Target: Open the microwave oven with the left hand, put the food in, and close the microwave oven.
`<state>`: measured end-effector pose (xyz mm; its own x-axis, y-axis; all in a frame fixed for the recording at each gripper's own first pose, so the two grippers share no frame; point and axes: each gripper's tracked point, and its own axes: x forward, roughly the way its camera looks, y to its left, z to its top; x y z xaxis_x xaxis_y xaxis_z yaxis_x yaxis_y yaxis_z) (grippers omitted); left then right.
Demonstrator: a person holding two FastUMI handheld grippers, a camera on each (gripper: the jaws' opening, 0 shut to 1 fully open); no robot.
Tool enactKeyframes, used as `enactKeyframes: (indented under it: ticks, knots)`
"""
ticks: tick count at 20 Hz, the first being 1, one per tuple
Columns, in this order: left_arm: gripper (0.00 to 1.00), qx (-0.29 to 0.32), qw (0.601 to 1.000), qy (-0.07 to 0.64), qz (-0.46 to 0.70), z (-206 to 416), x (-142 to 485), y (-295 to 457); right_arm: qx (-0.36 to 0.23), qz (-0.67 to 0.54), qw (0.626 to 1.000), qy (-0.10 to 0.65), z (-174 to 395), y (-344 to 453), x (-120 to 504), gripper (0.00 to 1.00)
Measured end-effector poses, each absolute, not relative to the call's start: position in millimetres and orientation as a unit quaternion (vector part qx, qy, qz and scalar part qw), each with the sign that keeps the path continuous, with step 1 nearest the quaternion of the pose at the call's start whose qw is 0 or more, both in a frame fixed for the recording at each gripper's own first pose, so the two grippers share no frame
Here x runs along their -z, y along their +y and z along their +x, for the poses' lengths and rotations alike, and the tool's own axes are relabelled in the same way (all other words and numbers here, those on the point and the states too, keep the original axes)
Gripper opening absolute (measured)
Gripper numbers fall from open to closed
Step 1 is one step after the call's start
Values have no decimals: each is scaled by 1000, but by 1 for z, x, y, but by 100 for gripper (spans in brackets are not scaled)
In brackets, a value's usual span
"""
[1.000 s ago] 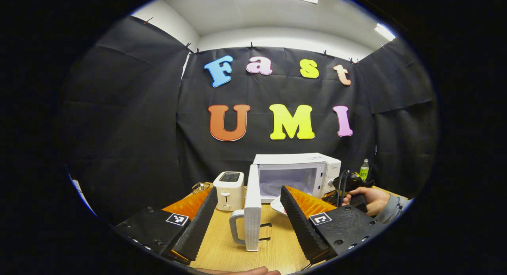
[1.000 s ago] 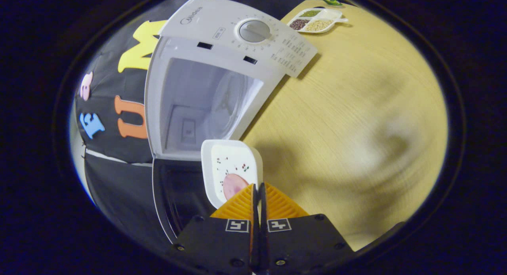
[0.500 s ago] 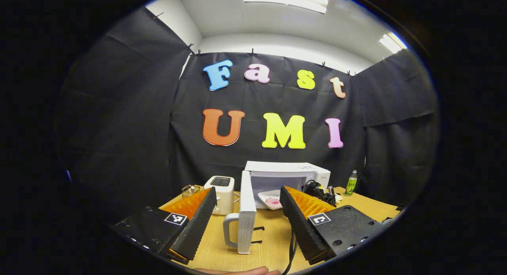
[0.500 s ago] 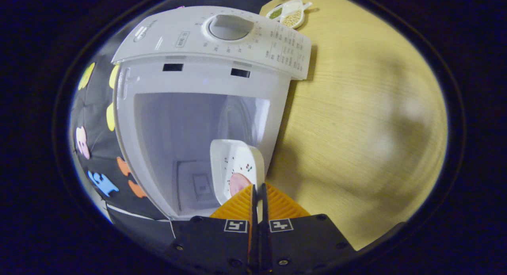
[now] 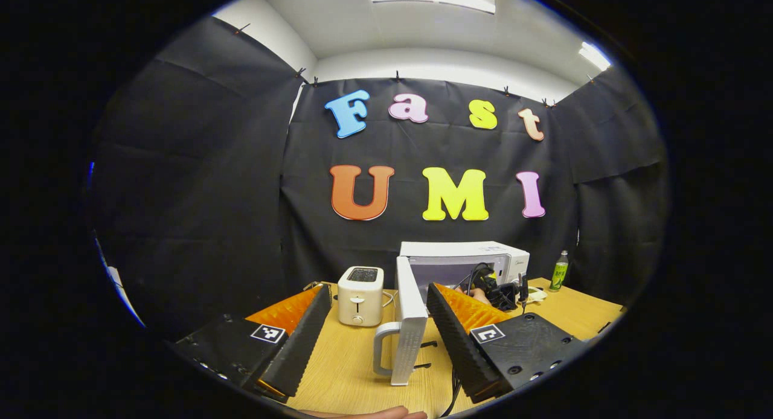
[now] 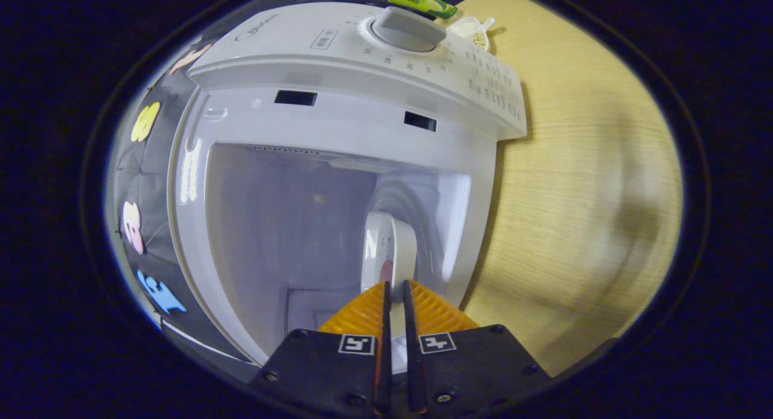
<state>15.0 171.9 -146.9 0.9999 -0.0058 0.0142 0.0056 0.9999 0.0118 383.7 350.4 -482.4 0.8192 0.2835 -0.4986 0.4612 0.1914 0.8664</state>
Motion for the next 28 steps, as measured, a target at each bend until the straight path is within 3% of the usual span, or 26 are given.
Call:
enactKeyframes:
  ticks: [1,2,3,4,5,6,7,8,9,11,12,13,14,19,20,21,22,23,24,27,28]
  knots:
    - [95,-2,1000,-8,7,16,149,177,61,629,718,292,386,352,486,12]
    - [95,-5,1000,-7,7,18,152,180,56,629,720,288,389,353,486,0]
    - [95,-6,1000,-3,5,19,154,180,57,625,724,285,391,351,490,0]
    - [95,-7,1000,1,1,19,156,181,52,622,728,283,391,351,491,16]
    - [95,-6,1000,4,-4,19,158,180,44,620,732,279,391,353,490,17]
    - [95,-2,1000,6,-9,20,159,179,34,613,739,279,386,356,488,7]
    - [95,3,1000,6,-15,20,159,178,22,601,751,273,382,359,486,22]
    - [95,9,1000,4,-22,19,159,177,15,583,766,270,378,362,484,17]
    - [95,12,999,1,-30,19,157,178,-4,559,780,283,368,371,482,22]
    - [95,5,1000,0,-30,17,159,188,-43,504,813,290,353,383,479,37]
    - [95,-7,1000,-3,-28,18,158,196,-52,469,832,292,347,383,481,63]
    - [95,-18,999,-7,-26,18,157,204,-59,433,851,292,339,383,485,77]
    - [95,-26,999,-7,-25,18,159,209,-72,401,866,290,333,382,486,99]
    - [95,-70,997,17,0,14,176,241,-111,250,923,270,311,361,477,99]
    - [95,-72,997,22,3,15,179,244,-114,224,932,261,310,352,473,89]
    - [95,-71,997,26,6,16,182,246,-119,196,940,252,305,341,466,90]
    - [84,-71,997,31,11,17,186,249,-121,170,948,241,304,331,460,100]
    - [95,-69,997,39,14,19,191,250,-123,147,954,229,301,320,452,100]
    - [95,-67,997,45,18,20,195,250,-124,128,960,215,298,308,442,100]
    - [90,-61,997,50,26,28,199,251,-135,84,972,171,283,274,399,100]
    - [77,-60,996,51,31,31,201,251,-140,73,975,157,276,261,381,100]
